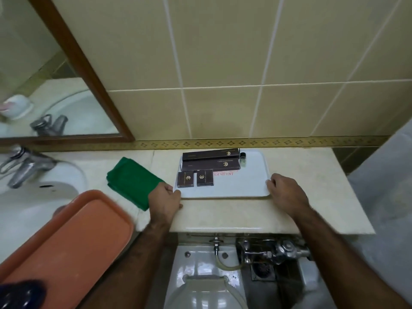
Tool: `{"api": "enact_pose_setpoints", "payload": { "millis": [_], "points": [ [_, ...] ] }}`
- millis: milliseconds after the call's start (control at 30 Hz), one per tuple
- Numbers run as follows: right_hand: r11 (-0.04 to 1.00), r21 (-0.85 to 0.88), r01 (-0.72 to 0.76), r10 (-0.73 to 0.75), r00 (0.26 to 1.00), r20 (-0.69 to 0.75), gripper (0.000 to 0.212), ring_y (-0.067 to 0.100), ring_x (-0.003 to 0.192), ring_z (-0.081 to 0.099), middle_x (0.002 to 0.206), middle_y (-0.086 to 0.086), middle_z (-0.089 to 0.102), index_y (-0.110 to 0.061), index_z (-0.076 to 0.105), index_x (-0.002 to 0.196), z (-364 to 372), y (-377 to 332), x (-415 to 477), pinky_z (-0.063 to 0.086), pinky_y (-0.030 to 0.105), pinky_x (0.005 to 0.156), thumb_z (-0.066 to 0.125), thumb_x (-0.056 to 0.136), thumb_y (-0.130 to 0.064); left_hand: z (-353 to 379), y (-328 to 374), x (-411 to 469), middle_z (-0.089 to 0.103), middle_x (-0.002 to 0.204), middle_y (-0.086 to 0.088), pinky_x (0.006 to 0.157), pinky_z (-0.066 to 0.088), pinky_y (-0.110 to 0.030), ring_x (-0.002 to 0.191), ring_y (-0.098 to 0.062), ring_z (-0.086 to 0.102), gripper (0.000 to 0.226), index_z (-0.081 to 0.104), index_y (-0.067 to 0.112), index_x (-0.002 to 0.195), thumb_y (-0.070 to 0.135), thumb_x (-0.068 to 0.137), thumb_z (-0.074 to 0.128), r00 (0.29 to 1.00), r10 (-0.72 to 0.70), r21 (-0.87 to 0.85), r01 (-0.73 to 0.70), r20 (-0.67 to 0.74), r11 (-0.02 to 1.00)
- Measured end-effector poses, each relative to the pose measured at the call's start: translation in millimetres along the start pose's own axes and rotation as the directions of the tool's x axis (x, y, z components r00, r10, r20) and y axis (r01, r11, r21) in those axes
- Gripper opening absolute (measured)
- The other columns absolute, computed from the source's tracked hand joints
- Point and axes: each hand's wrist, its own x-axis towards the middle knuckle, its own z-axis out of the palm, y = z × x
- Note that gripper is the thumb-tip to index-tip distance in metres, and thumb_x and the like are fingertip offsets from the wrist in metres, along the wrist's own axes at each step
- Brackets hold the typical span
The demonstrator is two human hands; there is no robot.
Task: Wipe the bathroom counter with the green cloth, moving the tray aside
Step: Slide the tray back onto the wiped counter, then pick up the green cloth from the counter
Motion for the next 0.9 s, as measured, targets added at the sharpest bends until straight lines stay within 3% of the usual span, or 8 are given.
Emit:
{"api": "enact_pose_setpoints", "payload": {
  "millis": [167, 333, 467, 600, 667, 733, 833, 900],
  "points": [
    [0.998, -0.005, -0.070, 0.069, 0.997, -0.040, 0.029, 0.028, 0.082, 0.056, 0.087, 0.005, 0.061, -0.014, 0.056, 0.089, 9.8, 4.5, 13.0, 0.044, 0.036, 0.069, 0.043, 0.106, -0.033, 15.9, 7.3, 14.3, 0.071, 0.090, -0.012, 0.042, 0.049, -0.019, 0.045, -0.014, 0.071, 0.006, 0.058, 0.009, 0.088, 0.008, 0.089, 0.064, 1.000, -0.014, -0.006, 0.014, 0.017, 1.000],
    [0.988, 0.067, -0.138, 0.143, 0.986, -0.089, 0.030, 0.030, 0.078, 0.058, 0.082, 0.007, 0.064, -0.013, 0.059, 0.083, 11.9, 11.8, 19.8, 0.042, 0.035, 0.065, 0.054, 0.103, -0.035, 29.4, 11.7, 22.9, 0.071, 0.087, -0.012, 0.040, 0.052, -0.022, 0.041, -0.012, 0.069, 0.013, 0.054, 0.011, 0.081, 0.005, 0.086, 0.063, 0.999, -0.033, 0.018, 0.033, 0.032, 0.999],
    [0.981, 0.102, -0.162, 0.175, 0.976, -0.132, 0.034, 0.026, 0.070, 0.058, 0.072, 0.004, 0.065, -0.016, 0.062, 0.072, 9.7, 11.9, 27.7, 0.039, 0.031, 0.058, 0.066, 0.096, -0.039, 25.2, 25.6, 31.3, 0.072, 0.069, -0.010, 0.066, 0.064, -0.043, 0.051, -0.022, 0.075, 0.008, 0.058, 0.006, 0.083, 0.001, 0.087, 0.063, 0.988, -0.094, 0.126, 0.078, 0.122, 0.989],
    [0.969, -0.023, -0.246, 0.235, 0.946, -0.223, 0.035, 0.026, 0.071, 0.061, 0.079, 0.003, 0.065, -0.018, 0.066, 0.085, -5.9, -9.1, 28.2, 0.041, 0.029, 0.060, 0.080, 0.082, -0.050, -0.7, 41.8, 45.3, 0.078, 0.071, -0.009, 0.083, 0.061, -0.034, 0.073, -0.024, 0.078, 0.027, 0.076, 0.002, 0.089, 0.028, 0.087, 0.078, 0.954, -0.090, 0.324, -0.008, 0.285, 0.946],
    [0.987, -0.060, -0.151, 0.127, 0.945, -0.301, 0.037, 0.029, 0.079, 0.064, 0.089, 0.004, 0.065, -0.021, 0.060, 0.091, -8.3, -39.8, 24.9, 0.042, 0.031, 0.062, 0.078, 0.083, -0.052, -24.2, 42.6, 58.1, 0.077, 0.068, -0.004, 0.080, 0.059, -0.030, 0.070, -0.021, 0.076, 0.033, 0.078, 0.008, 0.083, 0.041, 0.086, 0.077, 0.966, -0.064, 0.303, -0.016, 0.251, 0.953],
    [0.998, -0.040, 0.057, -0.067, 0.942, -0.328, 0.029, 0.028, 0.083, 0.064, 0.093, 0.002, 0.066, -0.023, 0.059, 0.092, 0.8, -85.4, 17.3, 0.044, 0.033, 0.063, 0.072, 0.088, -0.050, -58.9, 33.7, 78.8, 0.078, 0.084, -0.004, 0.087, 0.055, -0.031, 0.081, -0.020, 0.073, 0.031, 0.079, 0.012, 0.094, 0.042, 0.088, 0.073, 0.997, -0.006, 0.314, -0.018, 0.076, 0.949],
    [0.914, 0.062, 0.401, -0.380, 0.899, -0.217, 0.021, 0.024, 0.086, 0.064, 0.098, 0.002, 0.069, -0.020, 0.068, 0.099, 31.7, -168.3, 2.1, 0.049, 0.035, 0.069, 0.068, 0.093, -0.040, -107.3, 6.7, 112.2, 0.071, 0.115, -0.012, 0.095, 0.052, -0.038, 0.106, -0.028, 0.066, 0.037, 0.071, 0.006, 0.118, 0.034, 0.093, 0.069, 0.990, 0.083, 0.478, -0.018, -0.116, 0.878],
    [0.848, 0.097, 0.520, -0.512, 0.853, -0.100, 0.025, 0.019, 0.091, 0.064, 0.105, 0.001, 0.071, -0.020, 0.072, 0.112, 60.8, -221.4, -6.9, 0.051, 0.033, 0.076, 0.065, 0.095, -0.038, -125.7, -13.6, 128.8, 0.066, 0.119, -0.017, 0.092, 0.052, -0.039, 0.108, -0.031, 0.063, 0.044, 0.064, 0.002, 0.122, 0.035, 0.093, 0.068, 0.994, 0.042, 0.594, 0.028, -0.104, 0.804]
  ]
}}
